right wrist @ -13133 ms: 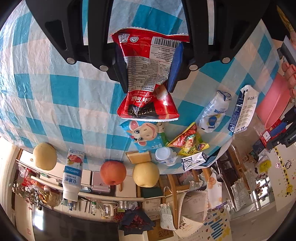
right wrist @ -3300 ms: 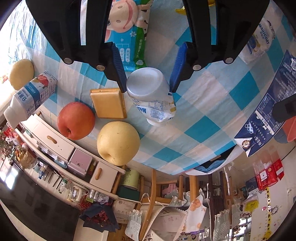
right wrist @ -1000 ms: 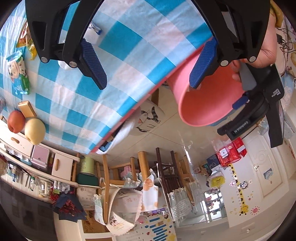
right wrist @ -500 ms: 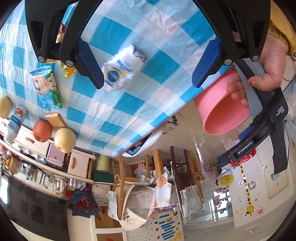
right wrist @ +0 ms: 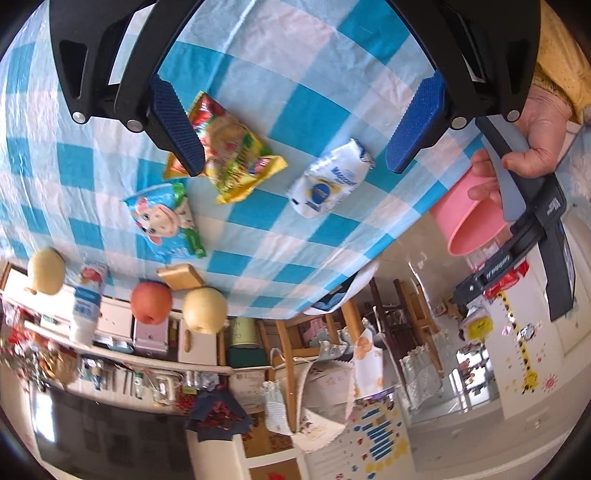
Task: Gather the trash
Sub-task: 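Move both grippers back over the table toward the remaining trash, then grasp the brown square cake with the left gripper while the right approaches the blue snack bag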
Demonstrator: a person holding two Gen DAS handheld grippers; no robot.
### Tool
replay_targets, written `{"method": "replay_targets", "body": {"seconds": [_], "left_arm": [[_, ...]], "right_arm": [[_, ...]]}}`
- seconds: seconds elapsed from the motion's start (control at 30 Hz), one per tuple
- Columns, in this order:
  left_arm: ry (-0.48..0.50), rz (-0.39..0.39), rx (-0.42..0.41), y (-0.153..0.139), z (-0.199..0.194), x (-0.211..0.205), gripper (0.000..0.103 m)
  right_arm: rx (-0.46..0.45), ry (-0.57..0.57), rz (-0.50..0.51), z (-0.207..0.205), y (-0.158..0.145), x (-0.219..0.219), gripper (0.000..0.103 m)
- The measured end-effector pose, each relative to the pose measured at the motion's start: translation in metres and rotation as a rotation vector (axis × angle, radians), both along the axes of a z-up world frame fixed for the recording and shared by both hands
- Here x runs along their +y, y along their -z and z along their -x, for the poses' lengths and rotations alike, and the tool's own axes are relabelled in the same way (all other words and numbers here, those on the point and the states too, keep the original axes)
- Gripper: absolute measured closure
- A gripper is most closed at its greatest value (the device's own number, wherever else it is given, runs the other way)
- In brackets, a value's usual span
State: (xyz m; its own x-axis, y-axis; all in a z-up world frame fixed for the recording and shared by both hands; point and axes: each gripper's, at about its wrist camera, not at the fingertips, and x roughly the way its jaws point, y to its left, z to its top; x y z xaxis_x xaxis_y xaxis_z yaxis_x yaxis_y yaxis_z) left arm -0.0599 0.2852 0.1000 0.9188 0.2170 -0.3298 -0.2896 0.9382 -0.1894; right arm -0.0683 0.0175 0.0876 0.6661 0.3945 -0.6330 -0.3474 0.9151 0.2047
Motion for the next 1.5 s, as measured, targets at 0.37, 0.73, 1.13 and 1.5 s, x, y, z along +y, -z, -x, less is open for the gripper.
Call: {"method": "replay_targets", "body": {"seconds": [0.37,0.73,1.13,1.5], "left_arm": [[0.080,-0.020,0.124,0.005,-0.011,-0.046,0.010],[0.320,0.023,0.408,-0.007,-0.089,-0.161,0.011],[0.299,0.041,0.683,0.046,-0.224,-0.284,0.014],[0.171,0.152,0.745,0.070,-0.277,-0.291,0.019]], "right_arm": [[-0.010,0.103,0.004,-0.006,-0.001,-0.062,0.006],[0.092,0.250,-0.072,-0.036,-0.004,-0.140,0.006],[0.107,0.223,-0.064,-0.042,0.002,-0.173,0.005],[0.120,0.245,-0.177,-0.040,0.006,-0.210,0.005]]}}
